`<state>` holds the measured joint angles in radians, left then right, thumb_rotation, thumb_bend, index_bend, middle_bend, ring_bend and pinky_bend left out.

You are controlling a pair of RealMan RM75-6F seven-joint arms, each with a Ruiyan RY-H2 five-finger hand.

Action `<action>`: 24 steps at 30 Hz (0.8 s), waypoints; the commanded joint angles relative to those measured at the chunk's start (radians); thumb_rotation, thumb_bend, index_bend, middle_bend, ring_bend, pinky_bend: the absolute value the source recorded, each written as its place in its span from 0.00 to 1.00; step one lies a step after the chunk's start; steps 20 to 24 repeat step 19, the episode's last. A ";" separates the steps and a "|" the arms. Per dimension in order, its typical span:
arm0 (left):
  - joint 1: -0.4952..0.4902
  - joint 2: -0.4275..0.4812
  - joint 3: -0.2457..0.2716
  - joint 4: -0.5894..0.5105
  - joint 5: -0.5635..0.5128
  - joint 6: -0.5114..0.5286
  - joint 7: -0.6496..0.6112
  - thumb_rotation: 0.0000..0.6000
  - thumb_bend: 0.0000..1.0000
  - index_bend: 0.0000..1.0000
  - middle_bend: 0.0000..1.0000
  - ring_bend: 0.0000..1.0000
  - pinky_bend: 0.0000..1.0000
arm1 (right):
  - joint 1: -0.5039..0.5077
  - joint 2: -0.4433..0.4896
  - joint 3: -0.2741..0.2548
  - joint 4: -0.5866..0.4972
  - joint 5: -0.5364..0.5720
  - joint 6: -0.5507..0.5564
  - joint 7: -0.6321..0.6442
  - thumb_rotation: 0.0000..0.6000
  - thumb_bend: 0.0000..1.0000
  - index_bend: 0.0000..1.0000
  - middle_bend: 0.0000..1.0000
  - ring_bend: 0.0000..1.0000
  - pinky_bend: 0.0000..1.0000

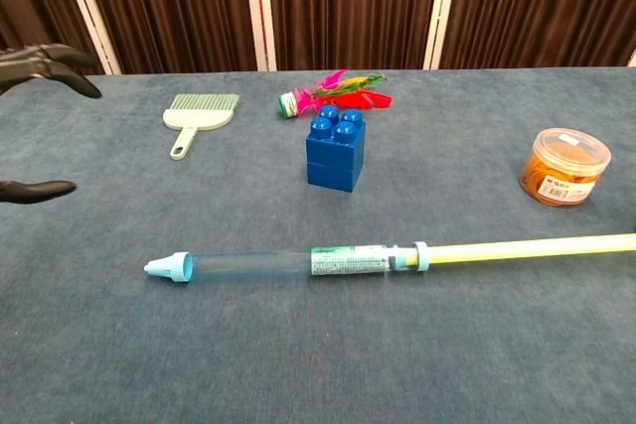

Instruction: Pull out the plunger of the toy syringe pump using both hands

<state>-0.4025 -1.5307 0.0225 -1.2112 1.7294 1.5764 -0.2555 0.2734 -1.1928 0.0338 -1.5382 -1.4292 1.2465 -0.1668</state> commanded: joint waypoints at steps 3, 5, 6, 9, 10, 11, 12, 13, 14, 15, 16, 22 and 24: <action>0.111 0.119 0.025 -0.178 -0.072 0.042 0.177 1.00 0.12 0.18 0.06 0.05 0.06 | -0.097 0.012 0.056 0.005 -0.059 0.254 0.037 1.00 0.08 0.00 0.00 0.00 0.00; 0.123 0.149 0.030 -0.202 -0.091 0.022 0.241 1.00 0.10 0.13 0.03 0.03 0.06 | -0.120 0.022 0.065 0.007 -0.034 0.278 0.045 1.00 0.09 0.00 0.00 0.00 0.00; 0.134 0.166 0.025 -0.215 -0.118 0.015 0.276 1.00 0.10 0.11 0.02 0.02 0.06 | -0.130 0.026 0.068 0.014 -0.017 0.284 0.053 1.00 0.09 0.00 0.00 0.00 0.00; 0.165 0.201 0.001 -0.284 -0.208 -0.003 0.387 1.00 0.09 0.07 0.01 0.01 0.05 | -0.137 0.044 0.073 0.027 0.000 0.273 0.070 1.00 0.07 0.00 0.00 0.00 0.00; 0.175 0.215 -0.005 -0.310 -0.242 -0.012 0.416 1.00 0.09 0.06 0.01 0.01 0.05 | -0.139 0.046 0.075 0.034 0.018 0.262 0.072 1.00 0.05 0.00 0.00 0.00 0.00; 0.181 0.230 -0.009 -0.339 -0.267 -0.024 0.434 1.00 0.09 0.05 0.02 0.01 0.05 | -0.140 0.050 0.076 0.036 0.034 0.248 0.074 1.00 0.04 0.00 0.00 0.00 0.00; 0.183 0.245 -0.009 -0.365 -0.285 -0.039 0.440 1.00 0.09 0.04 0.02 0.01 0.05 | -0.141 0.054 0.078 0.035 0.045 0.236 0.082 1.00 0.03 0.00 0.00 0.00 0.00; 0.184 0.260 -0.009 -0.385 -0.297 -0.055 0.435 1.00 0.09 0.04 0.02 0.01 0.05 | -0.141 0.059 0.079 0.033 0.053 0.226 0.090 1.00 0.02 0.00 0.00 0.00 0.00; 0.184 0.271 -0.011 -0.398 -0.304 -0.066 0.436 1.00 0.09 0.04 0.01 0.01 0.05 | -0.141 0.062 0.079 0.030 0.056 0.220 0.094 1.00 0.01 0.00 0.00 0.00 0.00; 0.183 0.278 -0.013 -0.404 -0.308 -0.073 0.443 1.00 0.09 0.04 0.01 0.01 0.05 | -0.141 0.064 0.078 0.026 0.056 0.218 0.094 1.00 0.01 0.00 0.00 0.00 0.00; 0.184 0.283 -0.013 -0.408 -0.312 -0.078 0.453 1.00 0.09 0.04 0.01 0.01 0.05 | -0.142 0.066 0.077 0.023 0.055 0.215 0.092 1.00 0.01 0.00 0.00 0.00 0.00; 0.193 0.291 -0.020 -0.417 -0.318 -0.073 0.475 1.00 0.09 0.04 0.01 0.01 0.05 | -0.142 0.067 0.072 0.019 0.048 0.214 0.065 1.00 0.01 0.00 0.00 0.00 0.00; 0.193 0.291 -0.020 -0.417 -0.318 -0.073 0.475 1.00 0.09 0.04 0.01 0.01 0.05 | -0.142 0.067 0.072 0.019 0.048 0.214 0.065 1.00 0.01 0.00 0.00 0.00 0.00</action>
